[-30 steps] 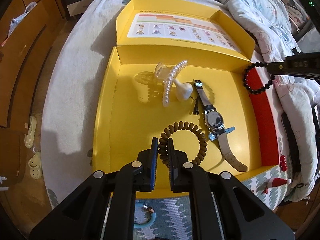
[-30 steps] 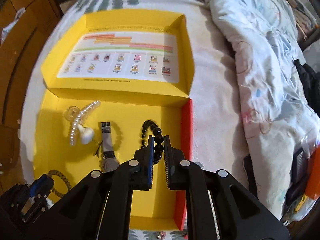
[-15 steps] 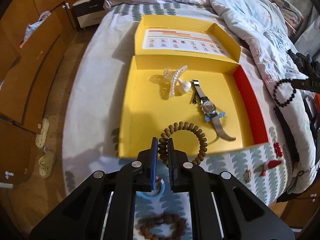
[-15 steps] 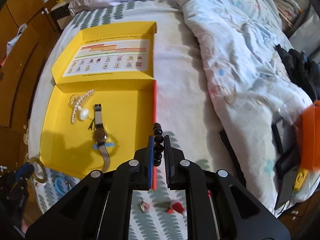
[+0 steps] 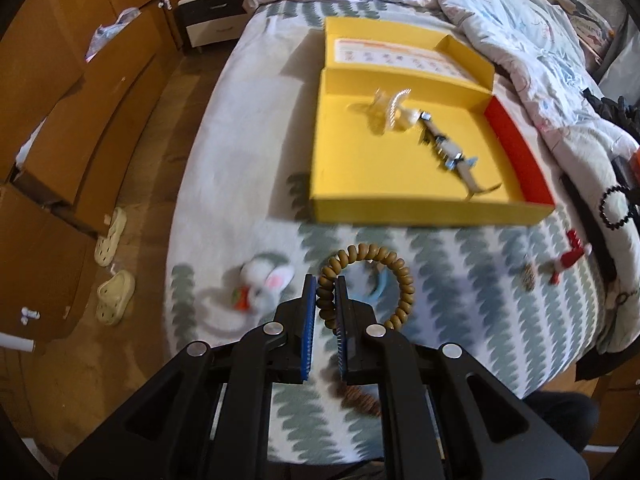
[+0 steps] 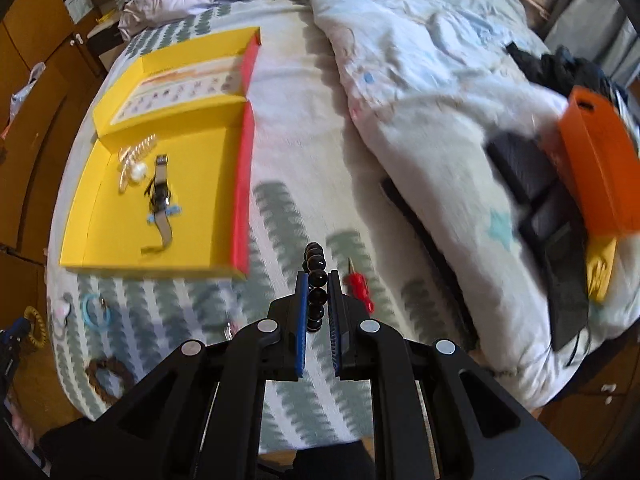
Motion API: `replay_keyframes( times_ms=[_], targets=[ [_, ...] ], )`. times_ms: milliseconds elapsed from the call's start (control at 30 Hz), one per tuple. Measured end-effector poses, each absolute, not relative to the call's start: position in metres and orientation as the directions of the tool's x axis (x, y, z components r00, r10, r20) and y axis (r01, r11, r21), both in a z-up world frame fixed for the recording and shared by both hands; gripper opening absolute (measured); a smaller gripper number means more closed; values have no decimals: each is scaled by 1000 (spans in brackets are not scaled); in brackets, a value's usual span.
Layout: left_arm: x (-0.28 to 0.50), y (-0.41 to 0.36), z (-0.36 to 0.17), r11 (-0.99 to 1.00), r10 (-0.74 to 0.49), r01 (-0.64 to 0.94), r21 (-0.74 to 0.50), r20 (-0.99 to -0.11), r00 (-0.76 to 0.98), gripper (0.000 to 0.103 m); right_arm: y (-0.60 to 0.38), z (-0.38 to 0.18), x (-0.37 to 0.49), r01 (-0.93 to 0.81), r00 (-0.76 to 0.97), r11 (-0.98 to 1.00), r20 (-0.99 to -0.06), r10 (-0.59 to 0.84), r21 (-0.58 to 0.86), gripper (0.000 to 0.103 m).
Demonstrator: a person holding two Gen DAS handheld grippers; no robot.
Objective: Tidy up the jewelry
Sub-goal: 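Lift both bracelets out of the box and carry them onto the bedspread, then open left tool to drop the wooden bracelet while right tool releases the black bracelet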
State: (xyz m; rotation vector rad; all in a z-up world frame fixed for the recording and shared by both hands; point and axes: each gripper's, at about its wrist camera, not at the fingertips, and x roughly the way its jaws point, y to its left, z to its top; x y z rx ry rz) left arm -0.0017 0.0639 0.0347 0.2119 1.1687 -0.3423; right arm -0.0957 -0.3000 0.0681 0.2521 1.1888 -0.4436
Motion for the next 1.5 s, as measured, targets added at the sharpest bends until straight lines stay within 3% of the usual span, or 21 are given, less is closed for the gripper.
replay_keyframes(
  times_ms=[400,833,1067,1133,1200,1400,1500],
  targets=[
    [-29,103,-27,944,-93,330,-4,-962,256,10,-313,26,-163,504,275,864,-947,-164,-4,11],
    [-17,97,-67,944,-14,325,52,-980,197,10,-335,-40,-159,506,231,861,-970,-80,50,11],
    [-16,96,-75,942,2,329,69,-980,198,12,-347,-65,-156,518,192,855,-974,-118,-1,13],
    [-16,95,-71,942,-10,330,60,-979,205,31,-348,-68,-157,507,192,862,-972,-132,-17,16],
    [-16,92,-67,940,-6,335,71,-975,224,41,-349,-68,-159,502,194,865,-970,-144,-28,16],
    [-20,85,-53,938,-26,342,64,-967,252,60,-348,-57,-162,502,221,864,-963,-157,-25,20],
    [-20,84,-42,939,-70,343,26,-962,263,75,-339,-44,-165,491,249,871,-954,-167,-24,34]
  ],
)
